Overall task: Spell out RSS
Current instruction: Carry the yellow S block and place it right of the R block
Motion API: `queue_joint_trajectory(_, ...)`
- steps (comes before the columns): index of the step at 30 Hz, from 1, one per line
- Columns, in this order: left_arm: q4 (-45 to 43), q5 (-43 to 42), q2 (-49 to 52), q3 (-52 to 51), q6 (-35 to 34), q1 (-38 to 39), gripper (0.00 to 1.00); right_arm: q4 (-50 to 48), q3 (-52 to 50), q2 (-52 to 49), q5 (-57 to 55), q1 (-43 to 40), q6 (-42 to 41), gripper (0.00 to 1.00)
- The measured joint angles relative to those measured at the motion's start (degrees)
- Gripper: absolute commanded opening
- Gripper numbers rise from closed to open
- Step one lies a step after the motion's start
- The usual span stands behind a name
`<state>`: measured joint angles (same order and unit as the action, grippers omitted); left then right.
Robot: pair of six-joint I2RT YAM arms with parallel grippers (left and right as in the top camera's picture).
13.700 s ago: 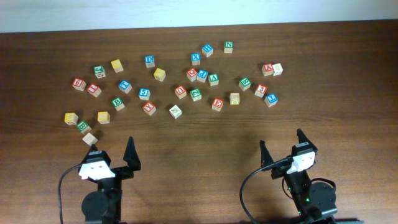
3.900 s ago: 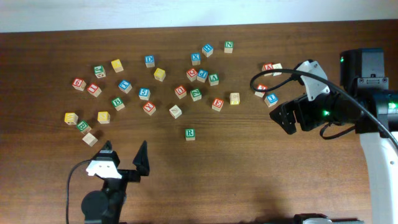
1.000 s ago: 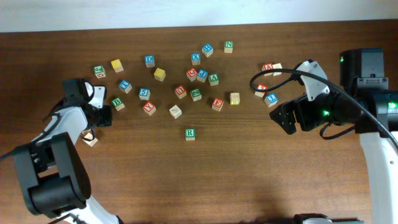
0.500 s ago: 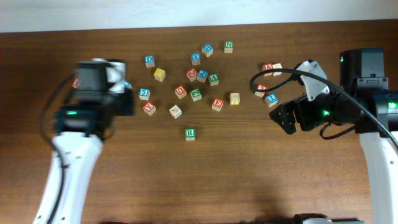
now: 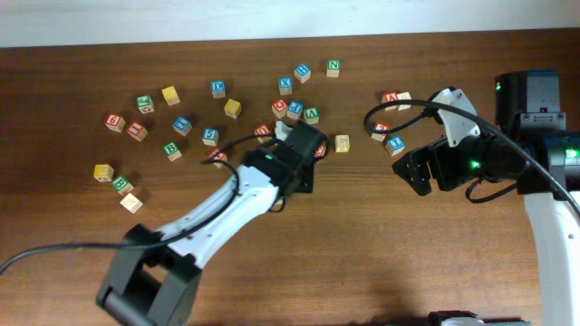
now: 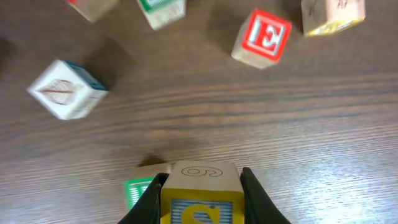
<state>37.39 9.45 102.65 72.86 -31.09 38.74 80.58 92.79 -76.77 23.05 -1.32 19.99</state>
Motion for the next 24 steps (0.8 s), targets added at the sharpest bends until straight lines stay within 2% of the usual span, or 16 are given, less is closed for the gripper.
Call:
queue_joint_trajectory(15,-0.8,-1.3,10.0,0.0,-4.5,2.1,0.06,0.0,0.0,0.0,0.0,0.0,0.0,0.98)
queue_joint_trajectory(24,0.2,0.8,10.0,0.0,-6.1,2.1,0.09,0.0,0.0,0.0,0.0,0.0,0.0,0.98)
